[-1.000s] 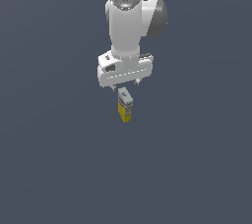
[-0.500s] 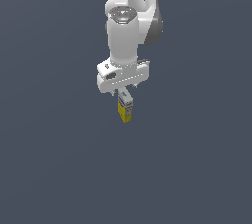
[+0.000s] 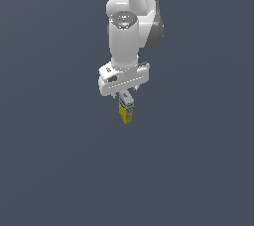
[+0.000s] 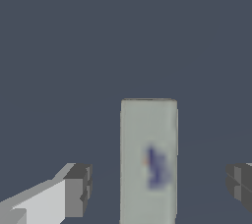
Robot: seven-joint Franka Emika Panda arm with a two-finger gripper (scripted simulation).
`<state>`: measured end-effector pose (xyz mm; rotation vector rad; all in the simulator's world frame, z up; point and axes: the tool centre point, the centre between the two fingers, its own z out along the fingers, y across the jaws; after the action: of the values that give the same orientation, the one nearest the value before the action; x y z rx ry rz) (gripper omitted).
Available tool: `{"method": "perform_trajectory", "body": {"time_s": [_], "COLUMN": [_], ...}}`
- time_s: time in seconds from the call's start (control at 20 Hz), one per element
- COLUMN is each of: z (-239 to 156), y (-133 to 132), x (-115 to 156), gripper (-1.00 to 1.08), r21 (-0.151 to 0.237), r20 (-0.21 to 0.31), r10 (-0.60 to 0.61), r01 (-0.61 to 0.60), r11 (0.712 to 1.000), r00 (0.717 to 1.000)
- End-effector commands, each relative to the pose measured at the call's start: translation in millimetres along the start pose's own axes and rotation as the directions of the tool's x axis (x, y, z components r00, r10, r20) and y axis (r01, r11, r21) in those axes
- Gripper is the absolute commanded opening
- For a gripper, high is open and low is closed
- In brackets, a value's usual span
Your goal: Pick up the object and move it to a goal position.
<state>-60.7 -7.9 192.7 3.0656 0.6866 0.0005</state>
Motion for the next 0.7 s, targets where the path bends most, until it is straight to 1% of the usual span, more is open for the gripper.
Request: {"method": "perform_trajectory", "body": {"time_s": [0.0, 0.25, 0.5, 0.55, 0.65], "z": [10.3, 33.0, 40.6, 40.6, 40.6], "y": [-0.2, -0.4, 0.0, 0.0, 0.0], "x": [-0.6, -1.0, -0.2, -0.2, -0.2], "gripper": [1.0, 1.0, 1.0, -1.0, -1.0], "r21": [0.0, 0.0, 0.0, 0.0, 0.0], "r20": [0.001, 0.0, 0.0, 0.0, 0.0], "r10": [-0.001, -0.003, -0.003, -0.003, -0.003], "r01": [0.001, 0.003, 0.003, 0.003, 0.003], "r11": [1.0, 1.0, 1.0, 1.0, 1.0], "r00": [1.0, 1.0, 1.0, 1.0, 1.0]}}
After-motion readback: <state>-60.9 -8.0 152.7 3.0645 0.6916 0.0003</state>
